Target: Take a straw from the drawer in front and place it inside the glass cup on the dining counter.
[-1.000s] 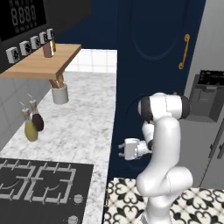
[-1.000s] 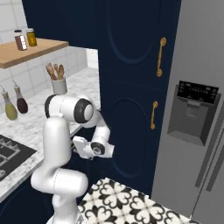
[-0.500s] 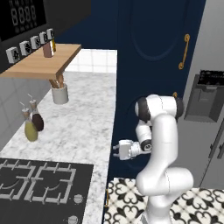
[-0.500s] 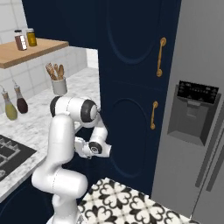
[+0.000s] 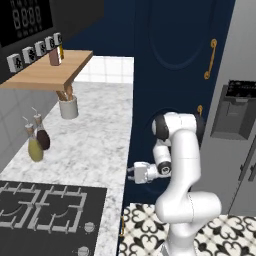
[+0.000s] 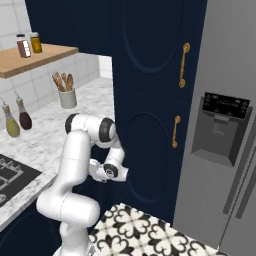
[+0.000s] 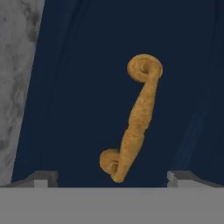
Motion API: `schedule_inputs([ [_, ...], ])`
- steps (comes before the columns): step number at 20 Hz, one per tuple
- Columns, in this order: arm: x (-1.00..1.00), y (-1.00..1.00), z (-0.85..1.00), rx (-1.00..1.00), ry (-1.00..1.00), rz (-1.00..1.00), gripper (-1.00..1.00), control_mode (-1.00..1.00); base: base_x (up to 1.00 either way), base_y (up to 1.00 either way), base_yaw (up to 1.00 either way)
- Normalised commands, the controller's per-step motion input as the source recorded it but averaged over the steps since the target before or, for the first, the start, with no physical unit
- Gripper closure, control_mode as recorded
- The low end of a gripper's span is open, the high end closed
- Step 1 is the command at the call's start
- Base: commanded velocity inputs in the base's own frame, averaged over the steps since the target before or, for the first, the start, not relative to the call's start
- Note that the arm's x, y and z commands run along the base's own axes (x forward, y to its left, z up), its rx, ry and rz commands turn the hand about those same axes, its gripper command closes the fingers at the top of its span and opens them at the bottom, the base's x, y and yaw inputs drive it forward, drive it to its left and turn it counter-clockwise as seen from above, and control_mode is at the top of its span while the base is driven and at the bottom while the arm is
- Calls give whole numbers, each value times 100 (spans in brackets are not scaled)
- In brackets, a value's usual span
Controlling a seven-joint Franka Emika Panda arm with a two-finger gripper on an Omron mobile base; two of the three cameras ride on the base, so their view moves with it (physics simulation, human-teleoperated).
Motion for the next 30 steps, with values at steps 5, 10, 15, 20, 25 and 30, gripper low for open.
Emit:
schedule_inputs([
  [5,48,7,-13,0,0,-6,-100,-100,0,0,0],
  [10,34,25,-14,0,0,-5,-100,-100,0,0,0],
  [15,6,36,-9,-1,0,-3,100,-100,0,0,0],
  [20,-5,3,-1,-1,0,-3,100,-100,0,0,0],
  [25,-24,-65,0,0,-2,-5,100,-100,0,0,0],
  [30,-17,-98,0,0,0,-4,100,-100,0,0,0],
])
